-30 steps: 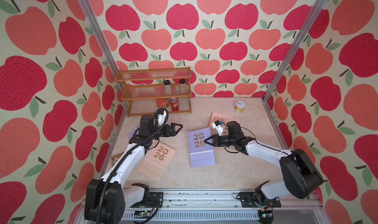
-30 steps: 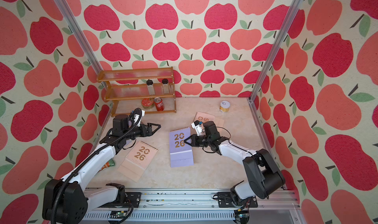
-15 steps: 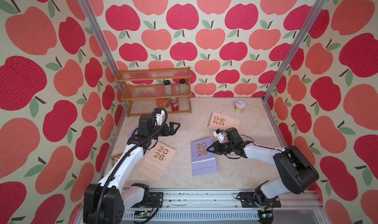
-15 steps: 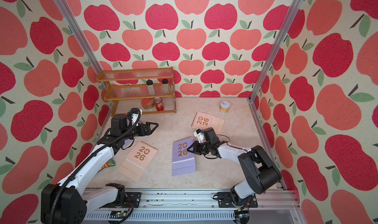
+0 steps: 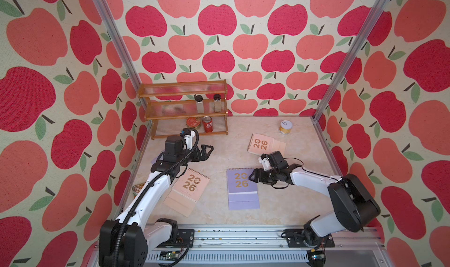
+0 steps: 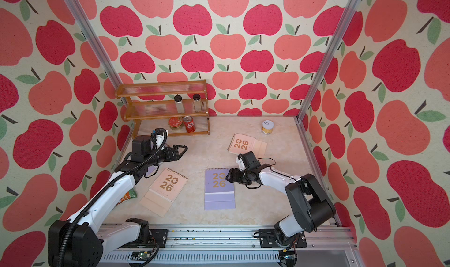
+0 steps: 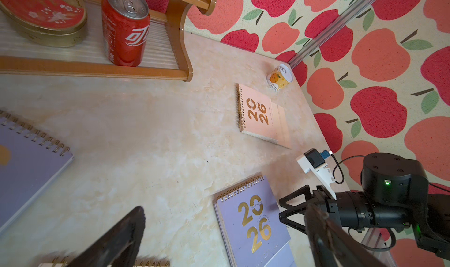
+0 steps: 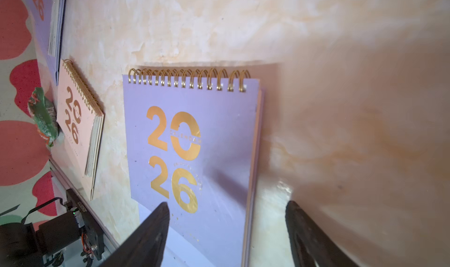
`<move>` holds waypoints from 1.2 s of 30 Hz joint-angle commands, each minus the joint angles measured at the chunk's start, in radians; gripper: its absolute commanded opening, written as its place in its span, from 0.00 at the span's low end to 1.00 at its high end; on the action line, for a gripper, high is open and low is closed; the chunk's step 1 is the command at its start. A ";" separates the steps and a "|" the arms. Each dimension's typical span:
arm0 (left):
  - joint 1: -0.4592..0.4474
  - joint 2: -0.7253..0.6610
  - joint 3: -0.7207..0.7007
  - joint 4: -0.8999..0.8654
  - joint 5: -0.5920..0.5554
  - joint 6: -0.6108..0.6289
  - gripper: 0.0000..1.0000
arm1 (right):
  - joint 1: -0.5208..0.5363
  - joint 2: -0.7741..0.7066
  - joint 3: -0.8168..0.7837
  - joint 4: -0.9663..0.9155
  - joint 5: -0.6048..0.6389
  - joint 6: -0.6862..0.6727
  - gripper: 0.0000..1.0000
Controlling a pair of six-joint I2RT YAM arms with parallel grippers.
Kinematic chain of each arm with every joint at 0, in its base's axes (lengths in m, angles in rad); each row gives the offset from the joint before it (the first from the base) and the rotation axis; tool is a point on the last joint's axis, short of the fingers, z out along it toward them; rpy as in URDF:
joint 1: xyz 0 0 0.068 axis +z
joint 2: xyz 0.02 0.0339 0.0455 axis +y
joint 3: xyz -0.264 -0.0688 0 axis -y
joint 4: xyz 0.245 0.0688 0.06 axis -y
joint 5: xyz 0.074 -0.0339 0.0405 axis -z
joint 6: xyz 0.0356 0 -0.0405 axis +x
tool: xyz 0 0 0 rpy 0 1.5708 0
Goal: Stack the calendars
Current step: Place the calendar at the center of the board, then adjust the calendar at the center of the board.
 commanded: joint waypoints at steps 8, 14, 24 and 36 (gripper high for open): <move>-0.066 0.133 0.114 -0.020 -0.068 0.039 1.00 | -0.422 -0.111 0.084 -0.255 0.085 -0.217 0.94; -0.096 0.224 0.159 0.009 -0.054 0.025 0.99 | -0.515 -0.011 0.130 -0.218 0.056 -0.246 0.91; -0.109 0.287 0.199 0.001 -0.031 0.018 1.00 | -0.526 0.190 0.230 -0.092 0.060 -0.215 0.88; -0.109 0.310 0.215 -0.002 -0.018 0.003 1.00 | -0.451 0.348 0.303 -0.032 0.027 -0.216 0.86</move>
